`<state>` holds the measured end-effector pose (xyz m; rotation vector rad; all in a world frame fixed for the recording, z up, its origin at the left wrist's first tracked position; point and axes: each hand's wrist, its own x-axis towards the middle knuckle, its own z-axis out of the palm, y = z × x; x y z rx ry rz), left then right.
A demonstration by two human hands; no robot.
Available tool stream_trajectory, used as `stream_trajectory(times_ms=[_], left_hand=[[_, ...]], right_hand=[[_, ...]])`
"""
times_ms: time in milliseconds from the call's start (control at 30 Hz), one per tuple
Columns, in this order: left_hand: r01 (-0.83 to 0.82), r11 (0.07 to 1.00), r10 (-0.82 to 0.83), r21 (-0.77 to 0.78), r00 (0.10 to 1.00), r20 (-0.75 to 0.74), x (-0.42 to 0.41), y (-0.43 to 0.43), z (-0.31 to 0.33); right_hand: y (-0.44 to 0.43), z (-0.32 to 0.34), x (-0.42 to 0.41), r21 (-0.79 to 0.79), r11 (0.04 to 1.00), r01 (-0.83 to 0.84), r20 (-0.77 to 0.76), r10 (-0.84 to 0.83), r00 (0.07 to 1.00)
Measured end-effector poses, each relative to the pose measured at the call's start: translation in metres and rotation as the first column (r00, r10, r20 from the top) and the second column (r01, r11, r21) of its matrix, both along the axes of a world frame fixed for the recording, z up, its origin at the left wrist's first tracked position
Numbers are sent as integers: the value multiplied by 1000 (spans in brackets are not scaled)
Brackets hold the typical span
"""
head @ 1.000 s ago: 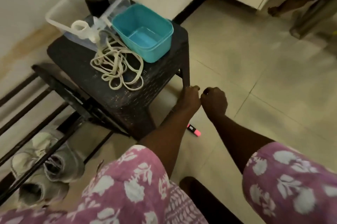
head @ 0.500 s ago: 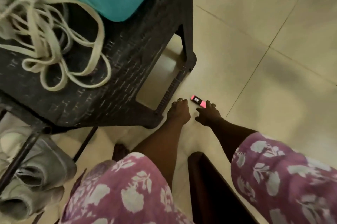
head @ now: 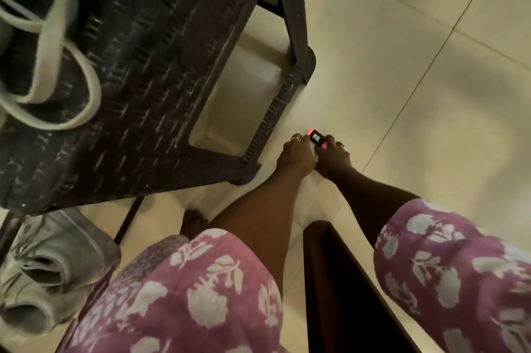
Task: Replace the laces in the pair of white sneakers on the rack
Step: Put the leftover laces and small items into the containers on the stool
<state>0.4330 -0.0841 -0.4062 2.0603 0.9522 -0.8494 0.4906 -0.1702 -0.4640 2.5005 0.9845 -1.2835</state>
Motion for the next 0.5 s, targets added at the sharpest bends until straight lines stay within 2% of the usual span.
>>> stream_trajectory(times_ms=[233,500], left_hand=[[-164,986,164,6,983,-76,-9,3,6],[-289,957,286,-17,953,-101,-13,7,48]], right_hand=[[-6,19,-16,206,971,122,-77,-109,991],[-5,67,-7,428,901,-70,15,70,997]])
